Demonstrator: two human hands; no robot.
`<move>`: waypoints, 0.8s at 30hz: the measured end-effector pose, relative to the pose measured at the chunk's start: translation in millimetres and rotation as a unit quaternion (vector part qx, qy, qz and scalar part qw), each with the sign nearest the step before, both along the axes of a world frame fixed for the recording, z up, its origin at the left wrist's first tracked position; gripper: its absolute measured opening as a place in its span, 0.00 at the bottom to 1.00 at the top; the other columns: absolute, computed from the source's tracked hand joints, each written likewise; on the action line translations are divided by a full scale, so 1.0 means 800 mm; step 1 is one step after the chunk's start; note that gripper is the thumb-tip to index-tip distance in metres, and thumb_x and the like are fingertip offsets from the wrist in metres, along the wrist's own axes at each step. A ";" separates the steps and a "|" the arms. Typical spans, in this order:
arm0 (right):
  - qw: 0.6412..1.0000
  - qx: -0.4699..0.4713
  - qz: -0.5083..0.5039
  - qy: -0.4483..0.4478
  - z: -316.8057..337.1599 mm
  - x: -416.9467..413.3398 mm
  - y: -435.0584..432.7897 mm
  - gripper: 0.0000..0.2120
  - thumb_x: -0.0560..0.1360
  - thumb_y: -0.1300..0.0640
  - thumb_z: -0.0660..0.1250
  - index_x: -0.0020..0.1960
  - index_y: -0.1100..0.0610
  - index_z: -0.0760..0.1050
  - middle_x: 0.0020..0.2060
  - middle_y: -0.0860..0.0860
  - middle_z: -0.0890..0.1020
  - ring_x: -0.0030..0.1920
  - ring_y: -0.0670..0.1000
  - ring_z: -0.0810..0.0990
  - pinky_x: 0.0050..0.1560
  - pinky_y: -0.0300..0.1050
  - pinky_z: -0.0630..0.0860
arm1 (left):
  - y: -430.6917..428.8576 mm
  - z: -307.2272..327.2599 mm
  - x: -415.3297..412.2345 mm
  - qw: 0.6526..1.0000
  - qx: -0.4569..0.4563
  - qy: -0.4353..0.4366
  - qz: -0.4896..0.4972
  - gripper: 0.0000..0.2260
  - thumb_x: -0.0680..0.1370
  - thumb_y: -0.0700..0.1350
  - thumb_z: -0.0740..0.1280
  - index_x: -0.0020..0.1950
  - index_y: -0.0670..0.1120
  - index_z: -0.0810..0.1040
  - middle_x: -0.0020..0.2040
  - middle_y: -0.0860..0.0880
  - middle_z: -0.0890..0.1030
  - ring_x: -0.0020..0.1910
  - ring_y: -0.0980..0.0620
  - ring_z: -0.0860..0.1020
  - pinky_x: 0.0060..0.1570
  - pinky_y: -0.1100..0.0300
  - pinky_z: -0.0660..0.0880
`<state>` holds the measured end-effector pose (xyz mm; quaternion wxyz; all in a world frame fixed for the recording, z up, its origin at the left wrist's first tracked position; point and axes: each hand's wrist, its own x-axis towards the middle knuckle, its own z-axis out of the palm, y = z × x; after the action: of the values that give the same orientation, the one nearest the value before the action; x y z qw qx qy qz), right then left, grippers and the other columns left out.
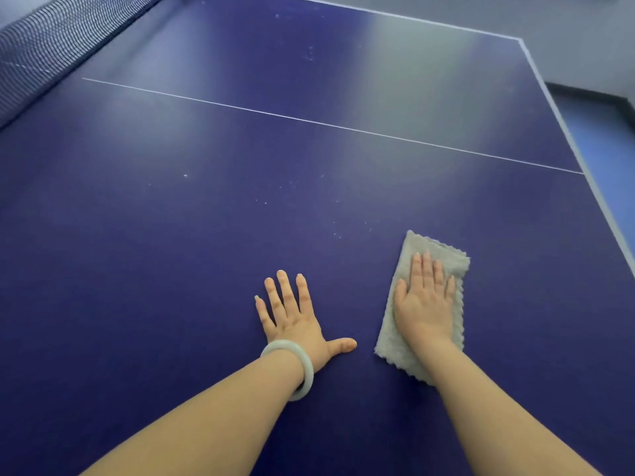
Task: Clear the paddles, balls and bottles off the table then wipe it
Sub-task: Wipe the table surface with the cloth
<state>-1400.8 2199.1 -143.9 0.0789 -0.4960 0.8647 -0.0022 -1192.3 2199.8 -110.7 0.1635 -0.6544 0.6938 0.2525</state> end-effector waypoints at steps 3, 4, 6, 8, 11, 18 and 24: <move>0.990 0.001 -0.139 -0.009 0.013 -0.026 0.050 0.30 0.82 0.48 0.40 0.81 0.56 0.41 0.81 0.52 0.44 0.80 0.52 0.42 0.78 0.56 0.40 | 0.002 -0.005 0.002 1.000 0.000 0.011 0.001 0.63 0.63 0.81 0.57 0.73 0.44 0.21 0.71 0.39 0.20 0.70 0.36 0.21 0.71 0.36 0.30; 0.986 0.001 -0.166 -0.009 0.015 -0.020 0.072 0.30 0.81 0.48 0.39 0.81 0.56 0.40 0.80 0.52 0.43 0.80 0.52 0.41 0.78 0.55 0.38 | 0.002 -0.007 0.002 1.000 -0.005 0.012 0.001 0.63 0.63 0.81 0.57 0.72 0.44 0.21 0.71 0.39 0.20 0.69 0.36 0.21 0.71 0.36 0.30; 0.982 -0.007 -0.189 -0.007 0.014 0.015 0.097 0.30 0.81 0.47 0.39 0.80 0.57 0.38 0.80 0.53 0.43 0.80 0.53 0.40 0.78 0.55 0.37 | 0.000 -0.010 0.002 1.000 -0.017 0.013 0.002 0.63 0.64 0.81 0.57 0.72 0.44 0.20 0.70 0.39 0.19 0.69 0.37 0.20 0.70 0.36 0.28; 0.985 0.004 -0.174 0.007 0.011 0.055 0.097 0.30 0.81 0.48 0.39 0.80 0.58 0.36 0.80 0.54 0.41 0.80 0.54 0.39 0.78 0.56 0.36 | 0.000 -0.011 0.001 1.000 -0.021 0.014 0.001 0.62 0.64 0.81 0.57 0.71 0.44 0.20 0.70 0.39 0.19 0.68 0.36 0.20 0.69 0.36 0.27; 0.995 0.006 -0.099 0.013 0.006 0.094 0.062 0.31 0.81 0.47 0.39 0.79 0.57 0.33 0.79 0.52 0.37 0.79 0.53 0.35 0.77 0.56 0.33 | 0.003 -0.019 0.006 0.997 -0.062 0.054 -0.006 0.55 0.67 0.80 0.49 0.76 0.45 0.27 0.73 0.36 0.24 0.71 0.35 0.23 0.69 0.37 0.27; 0.998 -0.004 -0.059 0.009 0.002 0.080 -0.018 0.30 0.82 0.47 0.40 0.79 0.55 0.34 0.79 0.50 0.38 0.79 0.51 0.35 0.78 0.56 0.35 | -0.053 -0.028 0.122 0.965 -0.237 0.045 -0.099 0.44 0.72 0.73 0.50 0.77 0.42 0.65 0.78 0.38 0.59 0.77 0.41 0.54 0.72 0.44 0.54; 0.998 0.005 -0.064 0.001 0.005 0.061 -0.070 0.30 0.82 0.47 0.40 0.80 0.56 0.36 0.80 0.51 0.39 0.79 0.52 0.36 0.77 0.57 0.35 | -0.126 -0.015 0.189 0.994 -0.098 -0.021 -0.052 0.59 0.54 0.84 0.32 0.74 0.49 0.25 0.76 0.47 0.25 0.74 0.47 0.26 0.75 0.48 0.32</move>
<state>-1351.7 2143.2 -140.1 0.0805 -0.4390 0.8949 -0.0023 -1041.3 2099.1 -123.1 0.1259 -0.6353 0.7447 0.1611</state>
